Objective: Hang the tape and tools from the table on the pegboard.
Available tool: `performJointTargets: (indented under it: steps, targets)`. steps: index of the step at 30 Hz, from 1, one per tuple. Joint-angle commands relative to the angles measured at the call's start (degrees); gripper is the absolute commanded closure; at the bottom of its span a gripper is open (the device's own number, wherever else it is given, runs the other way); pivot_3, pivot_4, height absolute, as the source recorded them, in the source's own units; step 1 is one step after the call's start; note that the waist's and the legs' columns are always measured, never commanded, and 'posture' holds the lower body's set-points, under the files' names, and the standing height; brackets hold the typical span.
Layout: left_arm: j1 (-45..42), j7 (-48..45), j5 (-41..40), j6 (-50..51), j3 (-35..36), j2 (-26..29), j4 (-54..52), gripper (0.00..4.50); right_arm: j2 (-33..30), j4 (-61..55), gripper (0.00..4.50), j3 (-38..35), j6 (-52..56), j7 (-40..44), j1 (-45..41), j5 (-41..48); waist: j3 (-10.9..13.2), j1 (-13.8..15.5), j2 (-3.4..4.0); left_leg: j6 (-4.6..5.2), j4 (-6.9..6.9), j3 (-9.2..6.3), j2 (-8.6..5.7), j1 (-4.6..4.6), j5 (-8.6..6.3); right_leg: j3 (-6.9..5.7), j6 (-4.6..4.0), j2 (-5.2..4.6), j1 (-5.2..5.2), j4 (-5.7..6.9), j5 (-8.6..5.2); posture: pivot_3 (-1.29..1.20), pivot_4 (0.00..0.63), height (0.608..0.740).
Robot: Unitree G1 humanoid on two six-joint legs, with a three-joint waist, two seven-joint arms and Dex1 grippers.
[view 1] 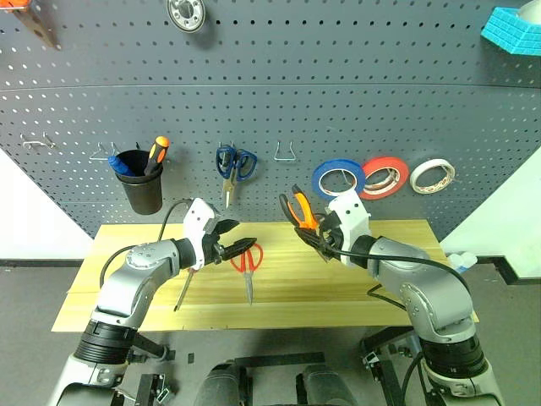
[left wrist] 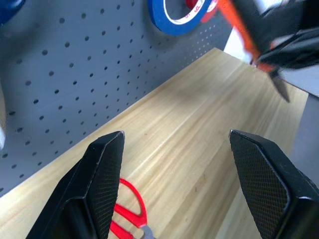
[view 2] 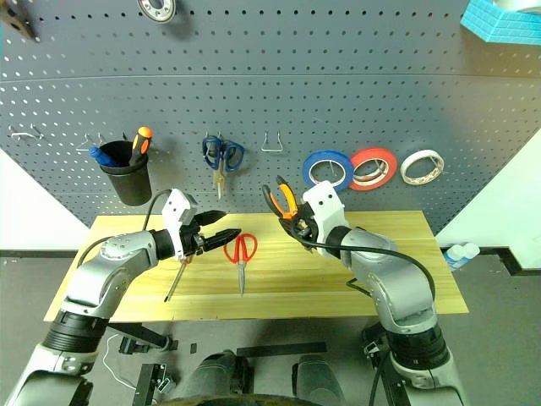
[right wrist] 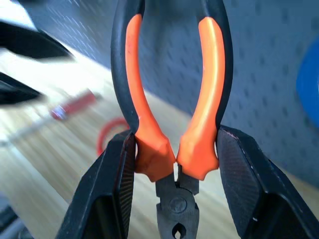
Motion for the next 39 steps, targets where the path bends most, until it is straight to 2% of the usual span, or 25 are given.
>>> performJointTargets:
  steps: [1, 8, 15, 24, 39]
  targets:
    - [-1.7, -0.6, 0.6, -1.6, 0.3, -0.4, 0.1, 0.99, 0.8, -4.0, 2.44, -2.5, -4.2, 2.0, 0.1, 3.8, -0.1, 0.0, -0.01, 0.03, 0.01, 0.0, 0.0, 0.07, 0.01, 0.0, 0.0, 0.0, 0.08, 0.0, 0.0, -0.1, 0.0, 0.68]
    - [-2.1, -1.1, 0.8, -1.8, 0.7, -0.6, 0.3, 0.99, 5.4, -3.9, 2.44, -7.1, -12.8, 2.4, -2.9, 9.5, -0.1, 0.0, -0.02, 0.16, 0.04, 0.01, 0.0, 0.52, -0.04, 0.07, -0.01, -0.01, 0.27, 0.42, 0.0, -0.1, 0.0, 0.68]
    - [-0.5, 0.1, -0.4, -1.9, 2.8, -1.7, -2.5, 0.99, 9.8, 3.3, 2.44, -4.9, -23.6, -2.1, -9.5, 4.6, -0.2, 0.1, -0.01, 0.26, 0.03, 0.01, 0.01, 0.94, 0.16, 0.06, -0.16, 0.0, 0.36, 0.6, 0.11, -0.08, 0.0, 0.68]
    - [2.2, 5.0, -3.2, -1.6, 7.0, -4.6, -9.3, 0.99, 15.5, 23.4, 2.44, -4.0, -41.1, -7.5, -17.9, -3.3, -0.3, 0.1, 0.0, 0.24, 0.03, 0.01, 0.01, 0.9, 0.26, 0.06, -0.16, 0.0, 0.24, 0.73, 0.17, -0.05, 0.0, 0.68]
    - [7.5, 11.2, -4.2, -6.5, 11.9, -7.8, -17.6, 0.99, 19.6, 52.7, 2.44, -7.1, -59.0, -10.6, -32.1, -5.8, -0.3, 0.2, 0.0, 0.15, 0.06, 0.04, 0.0, 0.88, 0.34, 0.08, -0.18, 0.02, 0.21, 1.04, 0.18, 0.0, 0.023, 0.68]
